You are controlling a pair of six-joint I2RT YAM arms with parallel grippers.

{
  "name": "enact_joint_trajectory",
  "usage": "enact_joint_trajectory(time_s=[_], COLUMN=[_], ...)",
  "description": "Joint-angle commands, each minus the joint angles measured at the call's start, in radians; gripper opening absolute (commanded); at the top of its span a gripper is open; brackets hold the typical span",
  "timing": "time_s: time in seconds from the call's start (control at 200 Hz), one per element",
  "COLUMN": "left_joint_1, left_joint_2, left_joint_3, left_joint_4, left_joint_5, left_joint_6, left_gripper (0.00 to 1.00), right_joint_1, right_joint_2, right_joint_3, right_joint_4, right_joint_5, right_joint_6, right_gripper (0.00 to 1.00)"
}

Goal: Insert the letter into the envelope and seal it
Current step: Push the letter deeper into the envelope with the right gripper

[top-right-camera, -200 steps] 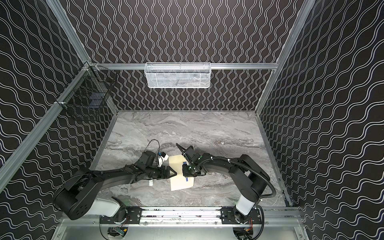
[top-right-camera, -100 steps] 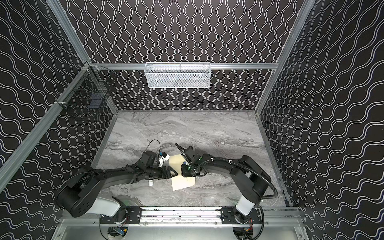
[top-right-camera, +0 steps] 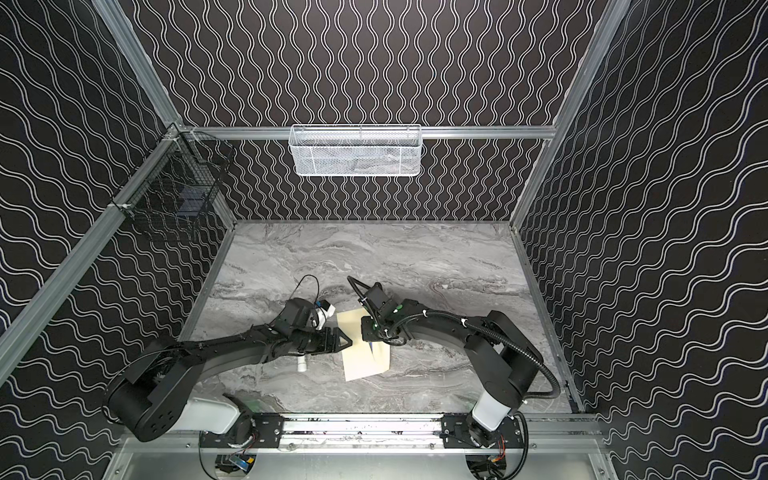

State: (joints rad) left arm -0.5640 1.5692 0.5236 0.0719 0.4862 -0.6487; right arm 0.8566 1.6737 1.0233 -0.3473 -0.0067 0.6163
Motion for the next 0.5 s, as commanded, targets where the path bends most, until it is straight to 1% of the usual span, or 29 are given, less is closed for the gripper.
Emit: enact_joint_trajectory(time_s=[0.0,0.15,0.235,0.495], left_joint_1=[0.003,0.004,0.002,0.001], left_joint_2=[0.013,0.027,0.045,0.074], left_joint_3=[0.035,0.059,0.07,0.068], left_joint_4=[-0.033,-0.03,-0.017,0.002], left_joint_5=[-0.049,-0.043,-0.013,0.014], left_joint_6=[0.022,0.029,0.037,0.037], left_gripper=[0.76,0.76,0.76,0.74], right_joint_1=[0.001,0.0,0.001,0.001], right_joint_2=[0.025,0.062,0.083,0.131], right_joint_3=[0.026,0.037,0.038,0.037], right_joint_4=[0.01,0.025,0.033,0.047], right_joint_5=[0.052,0.045,0.032,0.017], right_joint_6=[0.007,0.01,0.011,0.007], right_gripper=[0.34,0.34,0.33,0.32])
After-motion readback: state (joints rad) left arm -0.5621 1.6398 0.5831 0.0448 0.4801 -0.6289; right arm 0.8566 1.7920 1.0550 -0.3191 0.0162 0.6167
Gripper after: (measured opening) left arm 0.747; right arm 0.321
